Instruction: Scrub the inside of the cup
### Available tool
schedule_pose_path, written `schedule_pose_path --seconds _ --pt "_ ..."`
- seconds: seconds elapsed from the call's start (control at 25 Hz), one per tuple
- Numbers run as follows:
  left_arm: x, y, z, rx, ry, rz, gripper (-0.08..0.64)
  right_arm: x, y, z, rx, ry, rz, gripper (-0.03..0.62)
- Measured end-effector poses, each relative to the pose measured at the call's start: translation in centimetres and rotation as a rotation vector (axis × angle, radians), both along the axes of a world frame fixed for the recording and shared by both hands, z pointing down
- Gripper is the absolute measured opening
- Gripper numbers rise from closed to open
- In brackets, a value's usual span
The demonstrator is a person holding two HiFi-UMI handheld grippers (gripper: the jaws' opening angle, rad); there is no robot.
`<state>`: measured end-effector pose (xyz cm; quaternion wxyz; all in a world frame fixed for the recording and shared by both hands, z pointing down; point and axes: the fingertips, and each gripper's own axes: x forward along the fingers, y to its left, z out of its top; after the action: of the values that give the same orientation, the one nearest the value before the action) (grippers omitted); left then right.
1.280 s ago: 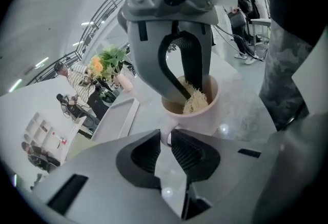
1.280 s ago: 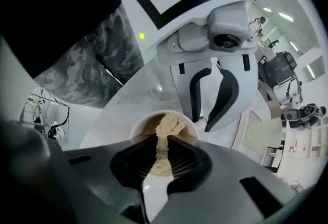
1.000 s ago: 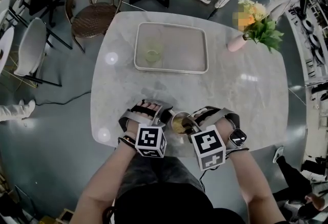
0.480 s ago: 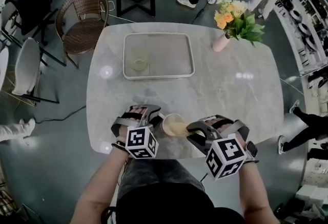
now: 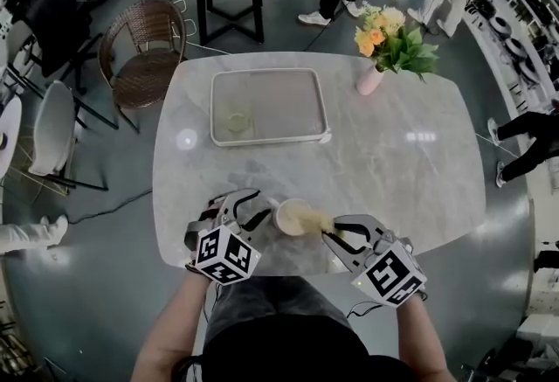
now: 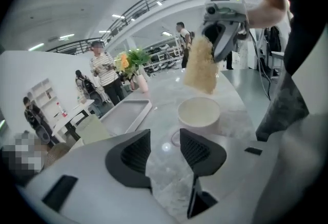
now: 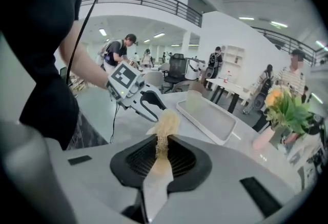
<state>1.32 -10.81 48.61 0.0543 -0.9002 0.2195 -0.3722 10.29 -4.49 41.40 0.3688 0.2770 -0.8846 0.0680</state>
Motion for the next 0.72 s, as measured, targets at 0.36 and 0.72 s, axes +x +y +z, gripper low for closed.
schedule_pose_path --seconds 0.36,0.72 --pt "1.0 1.9 -4.8 -0.065 0.299 -0.188 0.012 0.7 0.7 -1.0 -0.037 -0.228 0.187 0.060" --pt "2.2 4.1 -5.8 -0.134 0.404 -0.244 0.014 1.1 2.0 -1.7 -0.016 -0.277 0.193 0.060"
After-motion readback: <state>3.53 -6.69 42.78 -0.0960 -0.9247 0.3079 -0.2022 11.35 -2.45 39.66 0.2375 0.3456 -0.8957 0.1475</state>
